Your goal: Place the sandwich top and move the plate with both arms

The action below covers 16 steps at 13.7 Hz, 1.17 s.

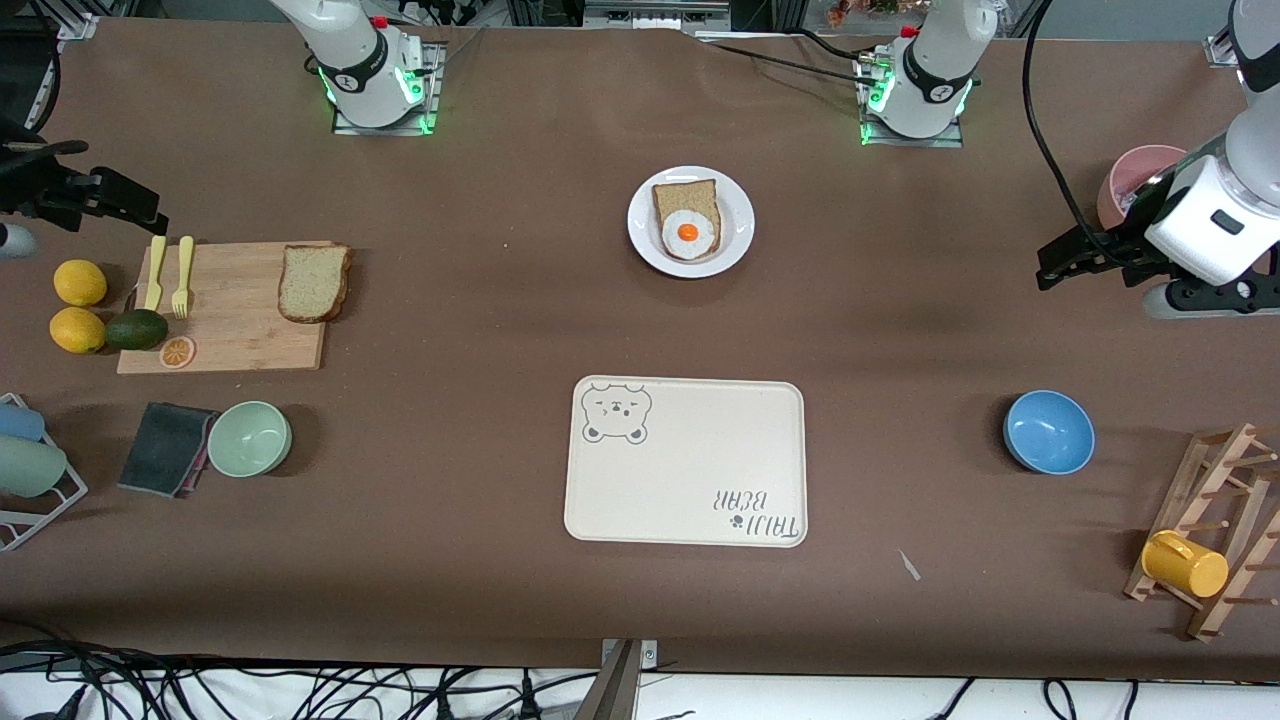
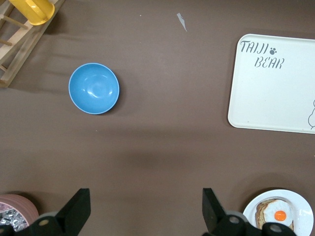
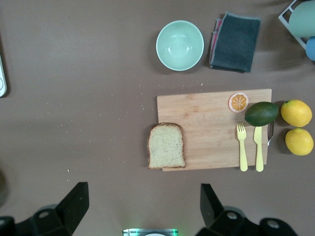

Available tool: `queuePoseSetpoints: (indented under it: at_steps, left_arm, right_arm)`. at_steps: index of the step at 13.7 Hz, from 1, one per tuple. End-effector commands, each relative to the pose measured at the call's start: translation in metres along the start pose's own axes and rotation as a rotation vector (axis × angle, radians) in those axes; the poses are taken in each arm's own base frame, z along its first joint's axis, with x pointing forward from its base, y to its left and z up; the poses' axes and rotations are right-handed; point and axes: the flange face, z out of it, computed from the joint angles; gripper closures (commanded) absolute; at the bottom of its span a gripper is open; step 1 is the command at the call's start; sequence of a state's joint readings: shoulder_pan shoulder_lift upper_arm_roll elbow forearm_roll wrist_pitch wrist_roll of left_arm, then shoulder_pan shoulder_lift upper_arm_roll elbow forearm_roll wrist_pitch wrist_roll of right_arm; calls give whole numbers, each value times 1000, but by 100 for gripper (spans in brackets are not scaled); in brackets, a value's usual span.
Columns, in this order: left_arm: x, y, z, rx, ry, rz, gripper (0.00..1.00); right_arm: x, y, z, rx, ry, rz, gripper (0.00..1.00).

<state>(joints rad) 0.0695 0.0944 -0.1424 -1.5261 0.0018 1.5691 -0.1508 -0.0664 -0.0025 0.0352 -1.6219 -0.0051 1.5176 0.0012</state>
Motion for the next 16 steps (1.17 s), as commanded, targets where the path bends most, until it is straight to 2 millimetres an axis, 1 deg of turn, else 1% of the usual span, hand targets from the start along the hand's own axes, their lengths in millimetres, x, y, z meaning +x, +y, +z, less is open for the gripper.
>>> queuePoseSetpoints:
  at_steps: [1,2,4,6,7,8,9,11,12,13,14,15,16]
  left_arm:
    - [-5,-8,-12,-10,1,-8,0]
    - [-5,-12,-11,-12,-1,-14,0]
    - [-4,-8,-10,-9,0,-8,0]
    - [-2,-9,-7,-8,-2,-9,0]
    - [-3,-11,-7,-8,-2,-12,0]
    - [-4,-11,-7,-7,-6,-14,0]
    - [-4,-11,-7,-7,-8,-14,0]
    - [-4,-10,-4,-8,-11,-11,0]
    - [-4,-8,-4,-6,-11,-8,0]
    - [-3,-5,-3,-7,-11,-2,0]
    - [-2,-5,-3,-10,-10,-3,0]
    - [-2,-4,-2,-12,-12,-2,0]
    - [-3,-4,-1,-13,-15,-2,0]
  right_arm:
    - [-9,-1,1,2,-7,6,0]
    - [-9,-1,1,-1,-6,6,0]
    - [-9,-1,0,-1,-4,9,0]
    - [-9,-1,0,-3,2,15,0]
    - [-9,-5,2,-7,2,8,0]
    - [-10,-15,6,-14,-7,-10,0]
    - [-11,-24,5,-29,-3,-29,0]
    - [-11,-34,7,-43,-4,-47,0]
    - [-10,-41,15,-49,-3,-62,0]
    - [-8,-43,30,-53,-8,-65,0]
    - [-7,-43,49,-53,-8,-67,0]
    - [-8,-48,71,-55,-8,-80,0]
    - [-6,-57,85,-61,-8,-98,0]
